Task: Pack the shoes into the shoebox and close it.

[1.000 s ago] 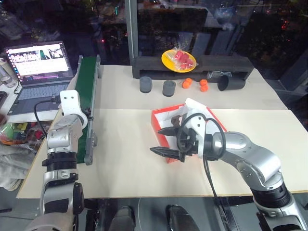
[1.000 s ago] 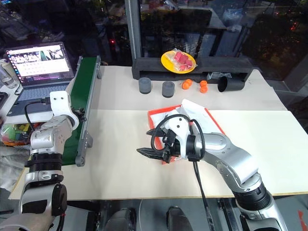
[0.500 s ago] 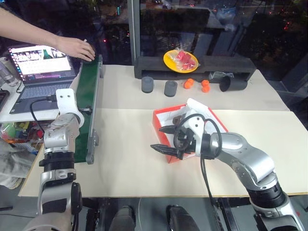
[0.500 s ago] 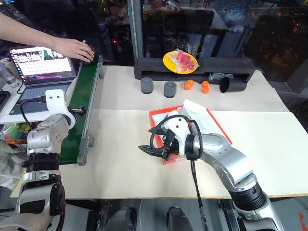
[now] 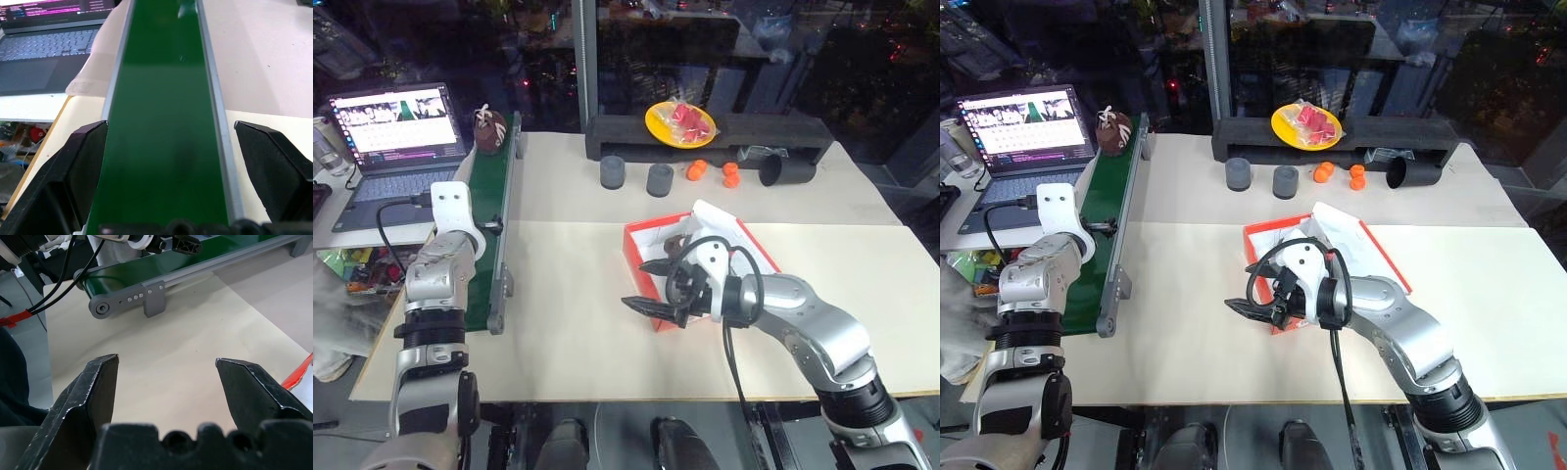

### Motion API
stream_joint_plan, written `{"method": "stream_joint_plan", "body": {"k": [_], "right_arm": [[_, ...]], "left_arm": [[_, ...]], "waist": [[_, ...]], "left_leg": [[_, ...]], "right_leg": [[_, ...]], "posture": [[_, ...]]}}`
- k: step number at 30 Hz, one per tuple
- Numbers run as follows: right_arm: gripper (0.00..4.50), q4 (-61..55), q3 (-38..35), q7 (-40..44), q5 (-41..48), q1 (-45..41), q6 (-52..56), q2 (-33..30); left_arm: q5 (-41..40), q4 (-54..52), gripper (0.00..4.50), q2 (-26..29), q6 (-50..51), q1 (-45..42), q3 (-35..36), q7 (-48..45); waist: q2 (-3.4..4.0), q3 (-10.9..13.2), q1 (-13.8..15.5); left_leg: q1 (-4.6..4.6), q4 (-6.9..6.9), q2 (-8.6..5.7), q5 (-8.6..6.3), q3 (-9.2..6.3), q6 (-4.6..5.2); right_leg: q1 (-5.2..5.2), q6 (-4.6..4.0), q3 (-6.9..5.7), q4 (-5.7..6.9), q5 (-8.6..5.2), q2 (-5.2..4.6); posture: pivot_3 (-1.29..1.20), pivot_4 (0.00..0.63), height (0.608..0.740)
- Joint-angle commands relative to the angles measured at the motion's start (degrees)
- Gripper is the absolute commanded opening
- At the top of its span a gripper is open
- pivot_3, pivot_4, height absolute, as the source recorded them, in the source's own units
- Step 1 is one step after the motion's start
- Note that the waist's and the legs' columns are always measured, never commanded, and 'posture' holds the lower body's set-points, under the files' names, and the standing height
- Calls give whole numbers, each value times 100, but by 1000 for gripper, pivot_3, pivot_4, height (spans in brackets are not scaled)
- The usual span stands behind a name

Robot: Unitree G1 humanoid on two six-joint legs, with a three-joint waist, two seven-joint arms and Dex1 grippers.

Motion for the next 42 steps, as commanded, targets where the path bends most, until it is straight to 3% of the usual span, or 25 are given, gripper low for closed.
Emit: {"method": "stream_joint_plan", "body": {"k": [1, 36, 42], "right_arm": [[4473, -179, -92, -40, 11, -25, -53, -10], [4473, -130, -72, -94, -263, 10, -80, 11], [4473, -178, -146, -131, -211, -4, -60, -3]], "left_arm": [[76, -172, 4500, 120, -67, -60, 37, -12], [327, 197, 4500, 120, -246, -55, -5, -7], [206, 211, 4500, 23, 175, -100, -15, -47]], "waist": [[0, 0, 1], [-1, 0, 2], [-1, -1, 2]], "left_leg": [[0, 0, 0, 0, 0, 0], [1, 2, -1, 0, 0, 0], [1, 2, -1, 0, 0, 0]], "right_leg": [[0, 0, 0, 0, 0, 0], [0, 0, 0, 3, 0, 0], [1, 0, 0, 3, 0, 0]], "posture": [[0, 150, 740], [0, 150, 740], [0, 150, 740]]}}
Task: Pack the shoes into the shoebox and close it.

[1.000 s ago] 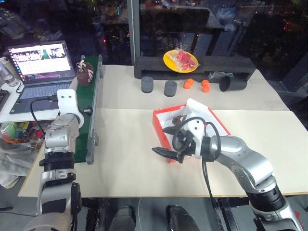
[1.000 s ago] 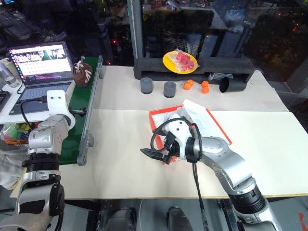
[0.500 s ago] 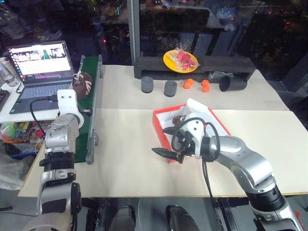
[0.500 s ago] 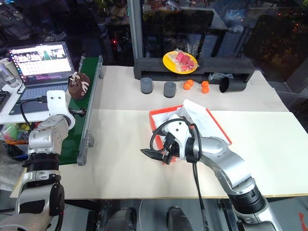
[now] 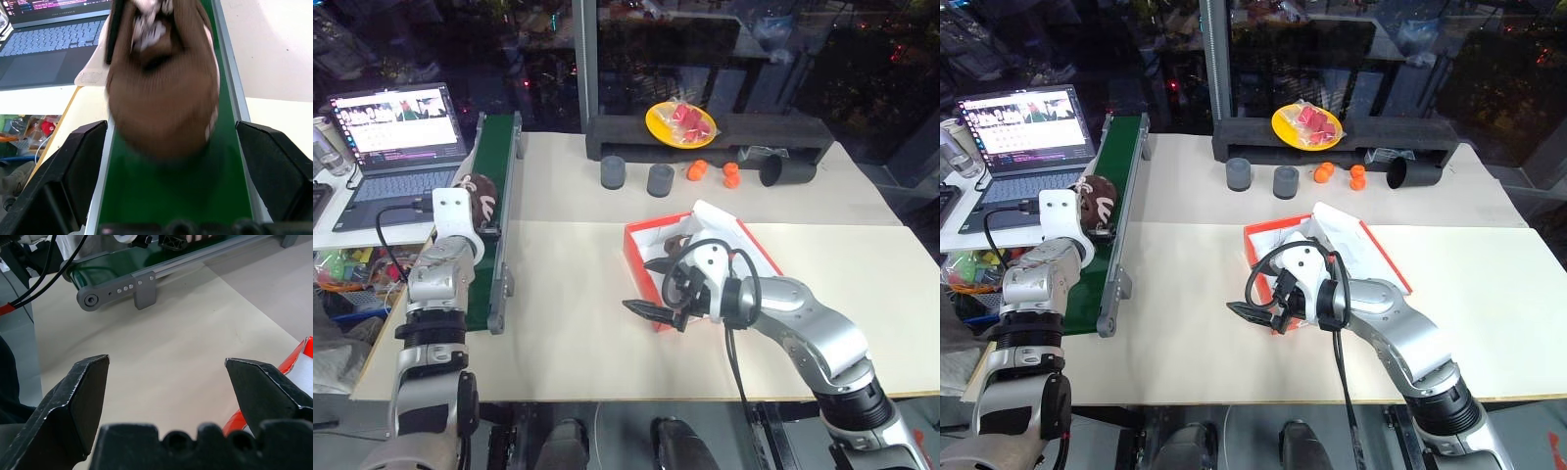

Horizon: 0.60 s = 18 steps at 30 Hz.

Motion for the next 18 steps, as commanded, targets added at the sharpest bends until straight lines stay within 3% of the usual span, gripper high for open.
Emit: {"method": "stream_joint_plan", "body": {"k": [1, 7, 13, 16, 18], "right_arm": [[4473, -188, -190, -35, 63, -63, -58, -7], [4500, -196, -217, -61, 74, -162, -40, 11], [4500, 84, -560, -336, 260, -504, 91, 312], [4500, 685, -1368, -1101, 716, -1072, 594, 986], [4500, 1480, -2400, -2099, 1439, -1675, 1213, 1744]], "left_arm": [[-55, -123, 4500, -11, 163, -103, 35, -49], [-364, -238, 2813, -153, 227, -289, 405, 29], [-1015, -1139, 2813, -620, -827, -473, 584, -526], [-1612, -1995, 2813, -933, -707, -301, 288, -1280], [-1943, -2515, 2813, -1035, -346, -51, -66, -1722]], "waist": [[0, 0, 0], [0, 0, 44], [-2, 0, 111], [-2, 0, 128], [-2, -1, 112]], "left_leg": [[0, 0, 0, 0, 0, 0], [1, 4, 0, 1, -2, -1], [-2, 18, 1, 1, -2, -1], [-7, 18, 2, 1, -2, -3], [-3, 18, 1, 2, -2, -3]], "right_leg": [[0, 0, 0, 0, 0, 0], [2, 0, -2, 4, 0, 0], [3, 0, -2, 6, 1, 0], [2, -3, -2, 4, 3, 0], [6, -4, -2, 5, 3, -1]], "posture": [[0, 150, 740], [0, 150, 740], [0, 150, 740], [0, 150, 740], [0, 150, 740]]}}
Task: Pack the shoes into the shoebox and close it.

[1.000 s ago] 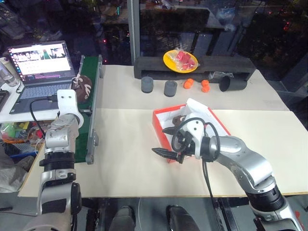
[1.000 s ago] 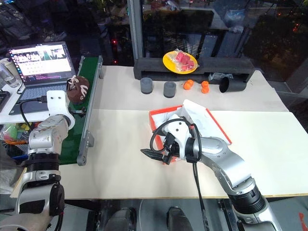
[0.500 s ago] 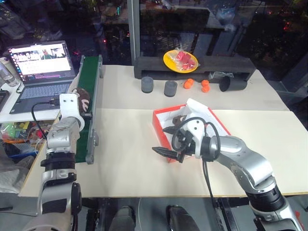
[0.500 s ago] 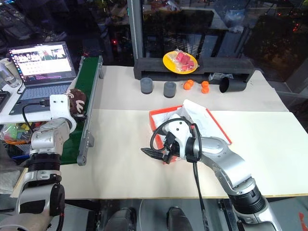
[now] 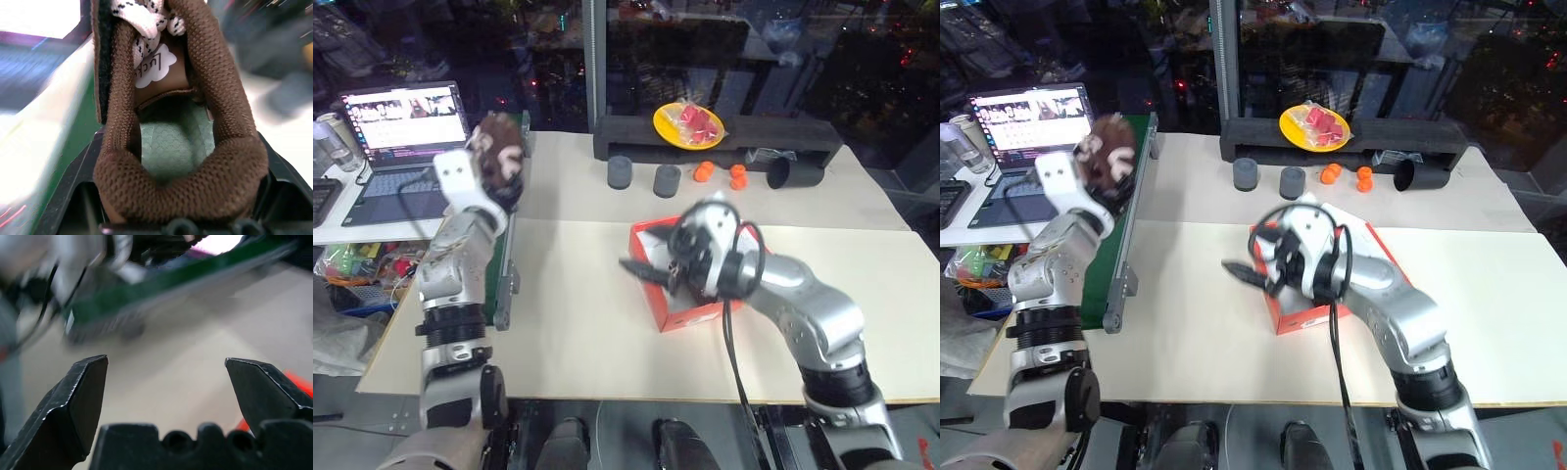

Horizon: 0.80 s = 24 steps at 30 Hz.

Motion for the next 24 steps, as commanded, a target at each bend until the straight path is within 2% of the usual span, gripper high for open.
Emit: {"method": "stream_joint_plan", "body": {"k": [1, 7, 12, 22, 24], "right_arm": [[4500, 1089, -1822, -1596, 1208, -927, 999, 985], [4500, 1526, -2730, -2607, 2195, -1442, 1744, 1637], [4500, 1477, -2623, -2883, 2376, -1482, 2001, 1630], [4500, 1554, -2593, -3425, 2634, -1387, 1901, 1930], [3981, 1551, -2649, -3525, 2668, -1375, 1838, 1998]], "left_arm": [[-684, -1085, 2813, -123, 463, 258, -559, -831], [-1271, -1891, 2813, -223, 1148, 618, -1143, -1294], [-1289, -1809, 2813, -246, 1137, 596, -1269, -1425], [-1246, -1698, 2813, -395, 1054, 486, -1494, -1563], [-1217, -1715, 2766, -398, 1048, 491, -1531, -1576]], "waist": [[3, -2, -16], [6, -5, -69], [9, -6, -191], [10, -6, -194], [10, -6, -194]], "left_leg": [[3, 0, 2, 0, 0, 0], [5, -14, 6, 1, -3, 1], [1, -13, 4, 1, -4, 1], [0, -13, 4, 2, -9, 2], [-1, -13, 4, 2, -9, 2]], "right_leg": [[1, -2, 2, 2, 2, 0], [1, -4, -5, 4, 3, 3], [-3, -4, -5, -1, 3, 3], [-3, -3, -5, -4, 2, 6], [-3, -3, -6, -4, 2, 6]], "posture": [[0, 150, 740], [0, 150, 740], [0, 150, 740], [0, 150, 740], [0, 150, 740]]}}
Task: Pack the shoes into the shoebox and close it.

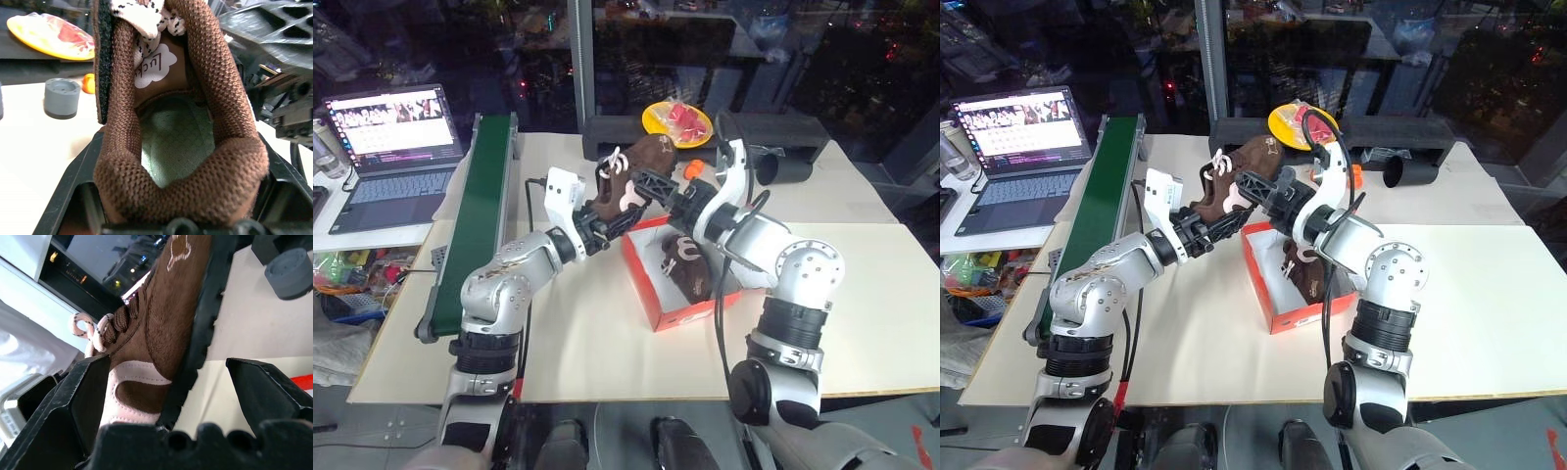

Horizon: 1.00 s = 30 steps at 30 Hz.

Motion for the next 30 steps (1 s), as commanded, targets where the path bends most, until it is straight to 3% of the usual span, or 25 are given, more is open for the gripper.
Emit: {"method": "stream_joint_plan", "body": {"k": [1, 8, 9, 10, 13, 20, 24, 30], "right_arm": [[3770, -132, -105, -161, 255, 4, -195, 82], [1410, -140, -164, -335, 465, -55, -345, 111], [1059, -162, -126, -305, 430, -53, -389, 86], [1041, -170, -90, -267, 403, -49, -418, 61], [1041, -149, -37, -254, 318, -18, -518, 29], [1041, -123, 204, -385, -618, -127, -1157, -615], [1041, -88, 663, -152, -926, -308, -500, -1557], [1041, -17, 1384, 87, -1135, -312, 743, -2240]], "left_arm": [[7, -159, 2766, -10, -190, -176, -52, -73], [132, -169, 2766, 58, -262, -143, -175, -192], [108, -195, 3224, 58, -274, -125, -185, -219], [50, -223, 3701, 53, -253, -106, -193, -273], [31, -348, 4468, 130, -213, -35, -345, -479], [207, -416, 4468, 868, -114, 265, -567, -934], [257, -441, 4468, 1521, -213, 550, -553, -1410], [357, -586, 4468, 1818, -321, 674, -758, -1820]], "waist": [[0, 0, -1], [0, 0, 2], [0, 0, -2], [0, 0, -3], [0, 0, 2], [2, 1, -42], [5, 3, -62], [6, 3, -127]], "left_leg": [[0, 0, 0, 0, 0, 0], [0, 0, 0, 0, -1, 0], [0, 0, 0, 0, -1, 0], [0, -1, 0, 0, -1, 0], [0, -1, 0, 0, -1, 0], [0, -1, 0, 0, -1, 0], [-3, -5, -1, 0, 2, 0], [2, -11, 4, 0, 4, 0]], "right_leg": [[0, 0, 0, 0, 0, 0], [0, 0, -1, -2, 0, 0], [0, 0, -1, -2, 0, 0], [0, 0, -1, -2, 0, 0], [0, 0, -1, -2, 0, 0], [-1, 0, -1, -2, -1, 0], [-4, 0, 0, -7, -2, -2], [-6, -8, 4, -3, -7, 2]], "posture": [[0, 150, 740], [0, 150, 740], [0, 150, 740], [0, 150, 740], [0, 150, 740], [0, 150, 740], [0, 150, 740], [0, 150, 740]]}}
